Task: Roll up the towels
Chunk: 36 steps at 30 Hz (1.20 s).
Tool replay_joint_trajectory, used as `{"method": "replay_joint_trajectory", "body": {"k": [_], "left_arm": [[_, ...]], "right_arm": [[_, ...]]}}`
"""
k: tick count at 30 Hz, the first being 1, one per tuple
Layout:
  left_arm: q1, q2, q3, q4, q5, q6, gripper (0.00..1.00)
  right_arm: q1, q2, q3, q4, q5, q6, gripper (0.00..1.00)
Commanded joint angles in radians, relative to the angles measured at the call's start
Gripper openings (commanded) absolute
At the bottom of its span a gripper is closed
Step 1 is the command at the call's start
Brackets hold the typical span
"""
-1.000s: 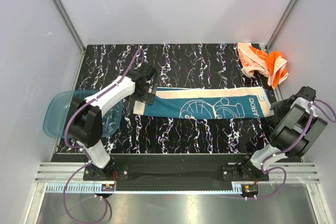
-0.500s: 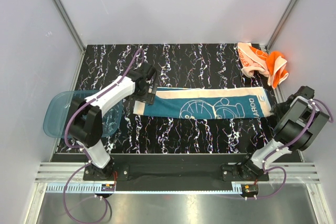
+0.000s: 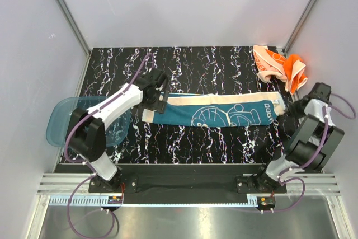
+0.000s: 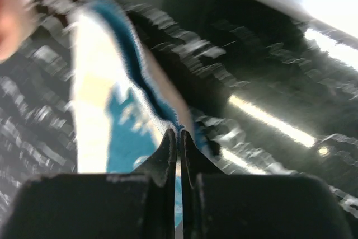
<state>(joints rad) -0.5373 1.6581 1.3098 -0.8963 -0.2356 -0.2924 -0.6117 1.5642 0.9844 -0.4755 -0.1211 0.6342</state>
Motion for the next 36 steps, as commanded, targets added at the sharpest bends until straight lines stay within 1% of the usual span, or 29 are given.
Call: {"method": "replay_joint_trajectory", "body": {"k": [1,3,4,6,7,10,11,13,14,17,18,20,21,28,33,36], "left_arm": [[-0.001,-0.098,-0.02,0.017,0.007,-0.011,0.99],[-0.001,-0.126,-0.049,0.033,-0.001,-0.008,0.99],[-0.001,-0.133,-0.059,0.037,-0.004,-0.008,0.99],[-0.001,-0.152,-0.086,0.051,-0.016,-0.014,0.99],[0.0,-0.158,-0.096,0.057,-0.021,-0.016,0.99],[0.008,-0.187,-0.129,0.085,-0.019,-0.025,0.99],[0.013,-0.201,-0.132,0.091,-0.011,-0.028,0.99],[0.037,-0.219,-0.135,0.103,0.015,-0.037,0.99],[0.046,-0.242,-0.139,0.111,0.024,-0.042,0.99],[0.079,-0.299,-0.153,0.137,0.039,-0.051,0.99],[0.085,-0.316,-0.158,0.154,0.048,-0.053,0.99],[0.097,-0.369,-0.178,0.175,0.059,-0.057,0.99],[0.099,-0.389,-0.182,0.192,0.065,-0.057,0.99],[0.112,-0.555,-0.231,0.261,0.038,-0.068,0.99],[0.117,-0.589,-0.245,0.277,0.028,-0.071,0.99],[0.12,-0.59,-0.245,0.277,0.027,-0.073,0.99]], "right_arm": [[0.127,-0.127,0.101,-0.07,0.006,0.004,0.0],[0.199,-0.165,0.131,-0.112,0.037,0.025,0.0],[0.269,-0.173,0.16,-0.121,0.04,0.035,0.0],[0.334,-0.19,0.189,-0.147,0.054,0.067,0.0],[0.405,-0.191,0.224,-0.164,0.06,0.077,0.0],[0.507,-0.185,0.295,-0.181,0.089,0.107,0.0],[0.574,-0.185,0.303,-0.152,0.086,0.117,0.0],[0.645,-0.179,0.319,-0.088,0.083,0.125,0.0],[0.709,-0.168,0.329,-0.072,0.071,0.13,0.0],[0.805,-0.119,0.372,-0.022,0.066,0.15,0.0],[0.872,-0.096,0.379,-0.006,0.07,0.157,0.0],[0.924,-0.067,0.408,0.038,0.078,0.176,0.0],[0.976,-0.037,0.418,0.052,0.084,0.186,0.0],[1.138,0.106,0.519,0.185,0.109,0.246,0.0],[1.21,0.232,0.609,0.221,0.117,0.256,0.0],[1.256,0.292,0.638,0.259,0.17,0.262,0.0]]}}
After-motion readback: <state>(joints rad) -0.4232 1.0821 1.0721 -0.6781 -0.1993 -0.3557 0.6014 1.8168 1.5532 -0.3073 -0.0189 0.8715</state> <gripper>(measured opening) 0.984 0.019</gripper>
